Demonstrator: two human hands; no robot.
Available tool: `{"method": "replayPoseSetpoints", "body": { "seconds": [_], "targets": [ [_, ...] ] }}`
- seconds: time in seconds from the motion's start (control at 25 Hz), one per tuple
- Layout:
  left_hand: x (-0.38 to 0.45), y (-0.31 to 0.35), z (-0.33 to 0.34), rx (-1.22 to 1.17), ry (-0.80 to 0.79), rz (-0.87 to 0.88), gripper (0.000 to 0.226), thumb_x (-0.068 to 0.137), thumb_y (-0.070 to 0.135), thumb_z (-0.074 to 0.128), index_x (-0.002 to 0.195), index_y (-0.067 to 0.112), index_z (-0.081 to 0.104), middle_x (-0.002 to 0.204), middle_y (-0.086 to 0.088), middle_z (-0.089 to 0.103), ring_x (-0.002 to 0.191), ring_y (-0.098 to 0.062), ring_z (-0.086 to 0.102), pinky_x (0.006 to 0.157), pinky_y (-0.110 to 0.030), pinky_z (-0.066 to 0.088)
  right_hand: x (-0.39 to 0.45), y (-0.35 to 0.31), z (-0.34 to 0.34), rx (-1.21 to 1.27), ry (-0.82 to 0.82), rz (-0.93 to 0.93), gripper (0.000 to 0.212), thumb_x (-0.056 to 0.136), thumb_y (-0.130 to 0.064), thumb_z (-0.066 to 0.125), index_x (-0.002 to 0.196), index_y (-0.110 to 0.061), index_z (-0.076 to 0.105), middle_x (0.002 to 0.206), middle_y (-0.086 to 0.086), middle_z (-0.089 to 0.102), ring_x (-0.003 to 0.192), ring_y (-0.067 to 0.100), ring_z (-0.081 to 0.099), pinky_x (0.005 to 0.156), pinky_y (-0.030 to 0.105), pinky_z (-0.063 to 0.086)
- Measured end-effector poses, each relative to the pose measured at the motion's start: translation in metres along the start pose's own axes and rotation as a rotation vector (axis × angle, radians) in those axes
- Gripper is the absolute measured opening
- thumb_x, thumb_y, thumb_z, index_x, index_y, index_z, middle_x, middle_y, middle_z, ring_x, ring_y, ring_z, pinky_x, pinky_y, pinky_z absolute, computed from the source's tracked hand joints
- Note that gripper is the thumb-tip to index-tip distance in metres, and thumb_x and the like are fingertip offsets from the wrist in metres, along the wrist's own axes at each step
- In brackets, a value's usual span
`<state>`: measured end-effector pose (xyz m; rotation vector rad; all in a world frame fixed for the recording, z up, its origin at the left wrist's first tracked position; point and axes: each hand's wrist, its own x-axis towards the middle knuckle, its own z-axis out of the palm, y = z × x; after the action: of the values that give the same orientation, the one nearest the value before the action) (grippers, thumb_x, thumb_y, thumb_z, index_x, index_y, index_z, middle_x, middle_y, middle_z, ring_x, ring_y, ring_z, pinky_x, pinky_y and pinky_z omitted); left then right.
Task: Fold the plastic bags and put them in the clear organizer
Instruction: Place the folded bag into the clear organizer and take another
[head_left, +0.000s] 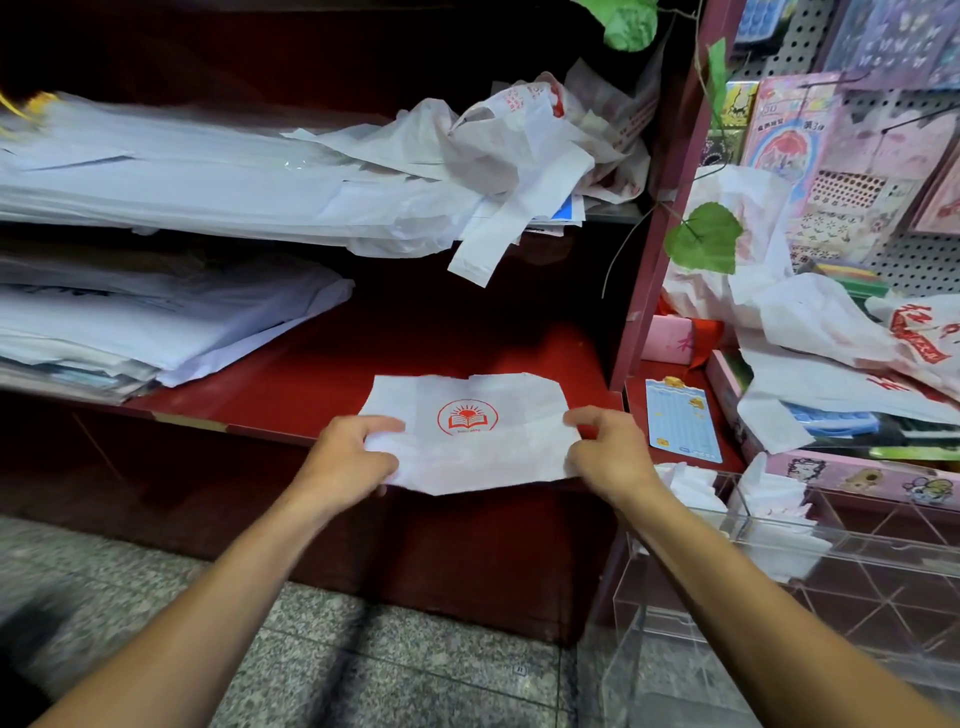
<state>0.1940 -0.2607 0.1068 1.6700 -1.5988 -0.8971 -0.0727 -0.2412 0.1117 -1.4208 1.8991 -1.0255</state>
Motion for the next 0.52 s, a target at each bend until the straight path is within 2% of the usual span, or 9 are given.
{"method": "replayPoseSetpoints", "body": {
  "seconds": [0.04,0.08,0.12,0.2,0.28,0.36,0.44,0.52],
  "targets": [
    [-0.001,0.002,0.002,0.119,0.097,0.172,0.055,0.076,-0.009,0.058,0.124,0.016,0.068,0.111,-0.008,0.071,0.092,-0.022,0.07,0.075,-0.018,0.049,-0.003,-0.002,0.0,-0.083,0.031,-0.188,0.049,0.079,0.015,0.05,0.121,-0.006,0.066,0.119,0.001,0.062,0.11,0.015,0.056,0.093,0.017,0.04],
    [-0.003,0.006,0.003,0.187,0.176,0.351,0.059,0.077,-0.009,0.058,0.129,0.018,0.065,0.127,0.0,0.064,0.115,-0.015,0.062,0.091,-0.014,0.043,-0.006,-0.005,0.0,-0.094,0.068,-0.371,0.053,0.078,0.017,0.048,0.123,-0.006,0.066,0.125,0.0,0.061,0.117,0.012,0.054,0.099,0.013,0.036],
    [-0.005,0.01,0.005,0.208,0.231,0.505,0.061,0.079,-0.009,0.057,0.133,0.018,0.062,0.137,0.008,0.054,0.127,-0.004,0.05,0.101,-0.007,0.034,-0.008,-0.008,0.0,-0.039,0.101,-0.495,0.055,0.077,0.018,0.047,0.123,-0.005,0.066,0.129,-0.001,0.06,0.121,0.009,0.053,0.105,0.012,0.035],
    [-0.005,0.014,0.008,0.199,0.292,0.669,0.063,0.082,-0.011,0.054,0.138,0.016,0.057,0.142,0.011,0.043,0.131,0.008,0.035,0.104,-0.001,0.024,-0.006,-0.01,-0.001,0.05,0.184,-0.587,0.058,0.076,0.019,0.046,0.125,-0.005,0.065,0.13,-0.003,0.059,0.124,0.003,0.05,0.11,0.014,0.033],
    [-0.001,0.01,0.014,0.177,0.283,0.593,0.061,0.082,-0.011,0.054,0.138,0.013,0.056,0.144,0.007,0.047,0.132,0.005,0.038,0.105,-0.003,0.025,-0.001,-0.005,-0.001,0.018,0.251,-0.498,0.059,0.076,0.02,0.045,0.126,-0.004,0.064,0.132,0.0,0.059,0.125,0.011,0.051,0.11,0.019,0.034],
    [0.005,0.0,0.019,0.156,0.204,0.399,0.056,0.077,-0.007,0.059,0.13,0.01,0.062,0.138,0.003,0.055,0.13,-0.012,0.05,0.104,-0.015,0.035,0.003,0.006,-0.002,-0.084,0.19,-0.309,0.055,0.075,0.017,0.046,0.123,-0.003,0.065,0.129,0.006,0.06,0.122,0.024,0.054,0.103,0.023,0.038],
    [0.007,-0.007,0.02,0.085,0.111,0.225,0.05,0.066,0.003,0.064,0.115,0.012,0.066,0.121,0.003,0.058,0.112,-0.029,0.062,0.093,-0.033,0.051,0.005,0.015,-0.002,-0.177,0.081,-0.145,0.045,0.073,0.013,0.048,0.112,-0.001,0.066,0.119,0.011,0.062,0.112,0.033,0.057,0.093,0.032,0.046],
    [0.01,-0.009,0.02,-0.033,0.063,0.081,0.06,0.063,0.007,0.065,0.123,0.013,0.063,0.122,0.002,0.059,0.09,-0.033,0.07,0.076,-0.037,0.058,0.006,0.018,-0.003,-0.204,0.095,-0.105,0.04,0.073,0.013,0.049,0.108,0.0,0.065,0.114,0.013,0.061,0.107,0.035,0.057,0.088,0.038,0.049]
  ]
}}
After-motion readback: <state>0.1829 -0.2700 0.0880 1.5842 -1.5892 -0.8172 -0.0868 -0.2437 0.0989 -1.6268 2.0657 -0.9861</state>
